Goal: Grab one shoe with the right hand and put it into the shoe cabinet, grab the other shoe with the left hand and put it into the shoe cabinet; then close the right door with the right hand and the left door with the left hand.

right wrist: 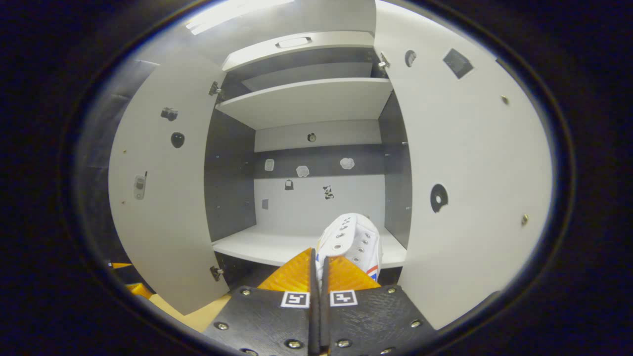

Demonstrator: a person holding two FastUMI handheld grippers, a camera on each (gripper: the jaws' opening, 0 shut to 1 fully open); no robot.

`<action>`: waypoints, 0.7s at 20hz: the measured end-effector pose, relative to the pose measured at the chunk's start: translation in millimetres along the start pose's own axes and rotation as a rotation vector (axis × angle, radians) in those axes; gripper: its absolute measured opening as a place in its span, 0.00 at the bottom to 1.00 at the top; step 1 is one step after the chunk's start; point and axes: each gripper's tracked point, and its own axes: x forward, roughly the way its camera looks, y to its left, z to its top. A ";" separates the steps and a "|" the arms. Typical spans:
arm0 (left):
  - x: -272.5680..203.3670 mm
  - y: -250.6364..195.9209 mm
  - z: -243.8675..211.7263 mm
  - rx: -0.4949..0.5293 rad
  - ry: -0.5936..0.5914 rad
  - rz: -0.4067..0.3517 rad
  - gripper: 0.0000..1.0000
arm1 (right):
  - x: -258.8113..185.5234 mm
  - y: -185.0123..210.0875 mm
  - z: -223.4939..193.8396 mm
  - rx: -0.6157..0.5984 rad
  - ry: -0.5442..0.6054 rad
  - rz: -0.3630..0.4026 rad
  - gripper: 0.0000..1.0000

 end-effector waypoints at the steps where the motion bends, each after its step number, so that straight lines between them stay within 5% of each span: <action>1: 2.6 -2.3 -5.4 -0.007 0.015 -0.017 0.95 | 22.7 1.2 7.9 -0.022 -0.007 0.012 0.01; 8: 15.1 -3.0 -23.3 -0.010 -0.007 -0.021 0.96 | 147.6 -2.5 -3.7 -0.118 0.104 0.010 0.01; 14: 15.0 -5.2 -50.9 -0.002 0.053 -0.007 0.95 | 207.3 -14.9 -45.9 -0.303 0.189 -0.046 0.01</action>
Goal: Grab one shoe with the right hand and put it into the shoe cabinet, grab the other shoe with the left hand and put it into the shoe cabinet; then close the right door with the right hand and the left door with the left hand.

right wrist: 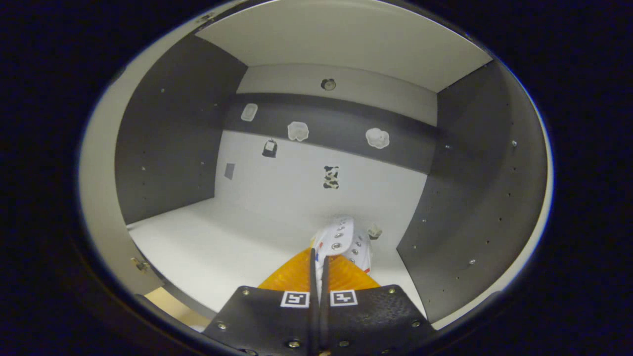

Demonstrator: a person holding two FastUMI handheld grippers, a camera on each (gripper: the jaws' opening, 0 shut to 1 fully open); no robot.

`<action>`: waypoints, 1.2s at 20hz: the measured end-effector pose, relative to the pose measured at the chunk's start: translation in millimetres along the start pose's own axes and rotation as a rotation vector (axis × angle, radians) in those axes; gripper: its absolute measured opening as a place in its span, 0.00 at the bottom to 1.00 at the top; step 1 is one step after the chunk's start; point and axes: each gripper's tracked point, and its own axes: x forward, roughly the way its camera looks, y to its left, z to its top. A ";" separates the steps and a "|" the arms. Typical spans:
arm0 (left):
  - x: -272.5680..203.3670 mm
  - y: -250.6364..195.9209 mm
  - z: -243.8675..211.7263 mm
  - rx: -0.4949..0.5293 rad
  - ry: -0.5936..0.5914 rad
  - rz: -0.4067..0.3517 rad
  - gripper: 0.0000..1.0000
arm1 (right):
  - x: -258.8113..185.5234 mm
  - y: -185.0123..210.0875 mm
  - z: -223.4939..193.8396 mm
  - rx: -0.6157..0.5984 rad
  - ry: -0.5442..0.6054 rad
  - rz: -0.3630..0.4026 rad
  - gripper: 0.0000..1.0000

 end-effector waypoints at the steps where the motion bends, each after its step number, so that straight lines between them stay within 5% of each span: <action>1: -0.2 1.9 -2.8 0.004 0.008 0.009 0.95 | 5.5 -0.9 -4.1 -0.021 0.007 -0.013 0.01; 4: 0.5 9.6 -9.8 0.037 0.017 0.057 0.96 | 19.7 -9.1 -7.6 -0.090 0.005 -0.071 0.02; 6: -1.9 14.6 -13.1 0.075 0.021 0.093 0.96 | 15.1 -11.9 -0.6 -0.134 -0.028 -0.115 0.25; 9: -11.1 11.6 -13.6 0.095 0.006 0.094 0.96 | -11.3 -7.6 10.5 -0.145 -0.086 -0.128 0.99; 18: -27.3 1.0 -62.1 0.086 0.107 0.073 0.96 | -152.9 13.3 -8.8 0.184 -0.195 -0.081 0.99; 24: -33.2 -5.5 -85.7 0.049 0.146 0.052 0.96 | -250.6 10.7 -39.3 0.233 -0.236 -0.094 0.97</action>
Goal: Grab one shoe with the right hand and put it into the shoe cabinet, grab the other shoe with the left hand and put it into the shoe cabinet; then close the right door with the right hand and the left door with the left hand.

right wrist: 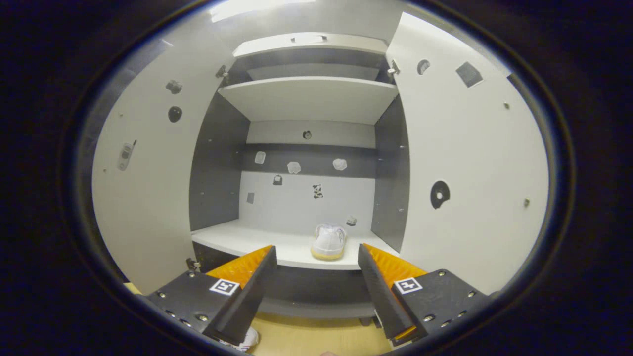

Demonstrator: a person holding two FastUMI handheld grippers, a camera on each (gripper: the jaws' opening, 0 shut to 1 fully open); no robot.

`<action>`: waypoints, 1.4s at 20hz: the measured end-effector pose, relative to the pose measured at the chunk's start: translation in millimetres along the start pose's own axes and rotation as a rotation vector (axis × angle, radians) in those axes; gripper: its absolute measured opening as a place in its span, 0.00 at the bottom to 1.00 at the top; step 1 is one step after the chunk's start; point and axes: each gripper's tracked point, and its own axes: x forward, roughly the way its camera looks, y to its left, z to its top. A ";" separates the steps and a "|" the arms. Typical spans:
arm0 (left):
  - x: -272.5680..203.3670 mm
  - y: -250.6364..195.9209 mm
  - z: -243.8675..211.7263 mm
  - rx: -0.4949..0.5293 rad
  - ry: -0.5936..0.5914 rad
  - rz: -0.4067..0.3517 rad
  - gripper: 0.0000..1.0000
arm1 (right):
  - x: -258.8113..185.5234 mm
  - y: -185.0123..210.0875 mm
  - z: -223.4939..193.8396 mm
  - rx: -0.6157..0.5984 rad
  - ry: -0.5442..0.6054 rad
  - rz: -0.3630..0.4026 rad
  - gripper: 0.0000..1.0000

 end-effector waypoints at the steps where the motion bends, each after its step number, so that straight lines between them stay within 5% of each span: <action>1: 1.5 -3.1 -10.3 -0.002 0.021 -0.013 0.95 | -16.4 -5.5 -4.5 0.003 -0.003 -0.011 0.98; 6: 16.1 -8.8 -62.8 0.002 0.161 -0.013 0.96 | -89.1 -42.1 -48.8 0.048 0.024 -0.138 0.98; 18: 54.2 -10.6 -151.5 -0.053 0.433 0.003 0.98 | -150.9 -62.2 -111.7 0.197 0.143 -0.157 0.98; 20: 58.7 6.3 -168.2 -0.040 0.510 0.067 0.84 | -152.5 -56.2 -113.8 0.185 0.148 -0.139 0.98; 26: 71.8 -22.4 -181.2 -0.182 0.648 -0.127 0.70 | -157.0 -33.0 -108.6 0.136 0.128 -0.071 0.98; 28: 66.5 -19.3 -182.8 -0.151 0.663 -0.113 0.38 | -159.2 -29.9 -111.3 0.107 0.132 -0.065 0.98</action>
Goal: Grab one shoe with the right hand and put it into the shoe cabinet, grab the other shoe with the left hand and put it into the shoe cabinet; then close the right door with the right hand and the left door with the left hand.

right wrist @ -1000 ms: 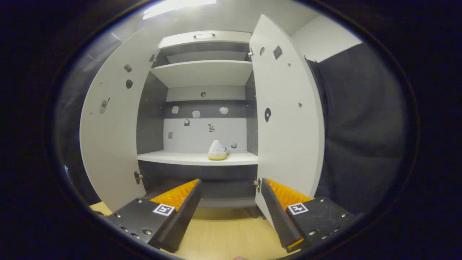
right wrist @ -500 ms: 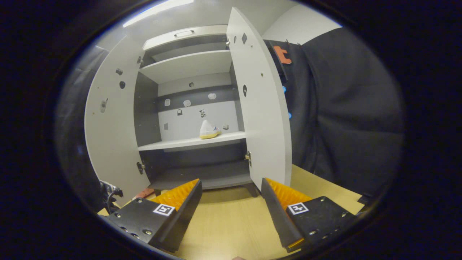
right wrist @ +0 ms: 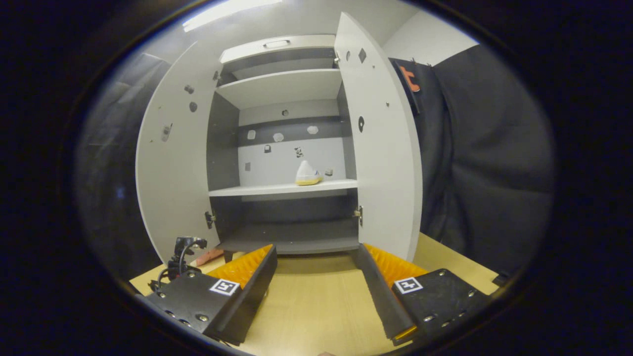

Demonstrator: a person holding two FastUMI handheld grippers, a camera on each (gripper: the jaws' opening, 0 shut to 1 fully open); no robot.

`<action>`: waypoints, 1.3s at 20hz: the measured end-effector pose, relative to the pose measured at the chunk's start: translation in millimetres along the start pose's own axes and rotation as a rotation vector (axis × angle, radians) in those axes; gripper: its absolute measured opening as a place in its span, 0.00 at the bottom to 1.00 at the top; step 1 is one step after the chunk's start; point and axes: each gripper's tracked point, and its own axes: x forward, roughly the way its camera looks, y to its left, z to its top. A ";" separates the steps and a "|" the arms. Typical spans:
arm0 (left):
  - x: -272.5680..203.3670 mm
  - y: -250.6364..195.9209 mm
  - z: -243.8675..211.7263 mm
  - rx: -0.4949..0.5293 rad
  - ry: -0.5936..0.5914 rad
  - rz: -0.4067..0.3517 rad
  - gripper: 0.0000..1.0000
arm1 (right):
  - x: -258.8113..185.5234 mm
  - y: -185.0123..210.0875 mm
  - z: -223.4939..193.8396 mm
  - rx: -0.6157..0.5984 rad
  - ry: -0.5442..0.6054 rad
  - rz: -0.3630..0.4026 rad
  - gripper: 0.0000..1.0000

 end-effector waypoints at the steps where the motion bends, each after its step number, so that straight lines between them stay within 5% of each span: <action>1: 1.5 2.2 3.7 0.031 -0.007 0.014 0.30 | -1.0 0.2 -1.6 -0.013 -0.001 -0.002 0.98; 2: -0.2 8.3 10.7 0.056 -0.039 0.043 0.24 | -2.1 0.1 -3.5 -0.022 0.002 -0.002 0.98; 3: -5.1 12.7 13.8 0.067 -0.047 0.072 0.04 | -4.0 1.0 -6.0 -0.021 0.008 0.004 0.98; 4: -5.8 14.0 20.1 0.094 -0.060 0.080 0.02 | -6.3 2.8 -10.1 -0.015 0.015 0.014 0.98; 16: -18.2 5.0 87.4 0.198 -0.335 0.082 0.01 | -36.5 -26.7 -14.2 0.057 0.002 -0.005 0.98; 23: -39.0 0.9 129.2 0.132 -0.513 0.069 0.01 | -52.1 -35.4 -27.1 0.128 0.008 -0.012 0.98; 26: -47.2 -0.5 131.4 0.138 -0.563 0.127 0.00 | -59.3 -39.2 -25.6 0.145 0.003 0.001 0.98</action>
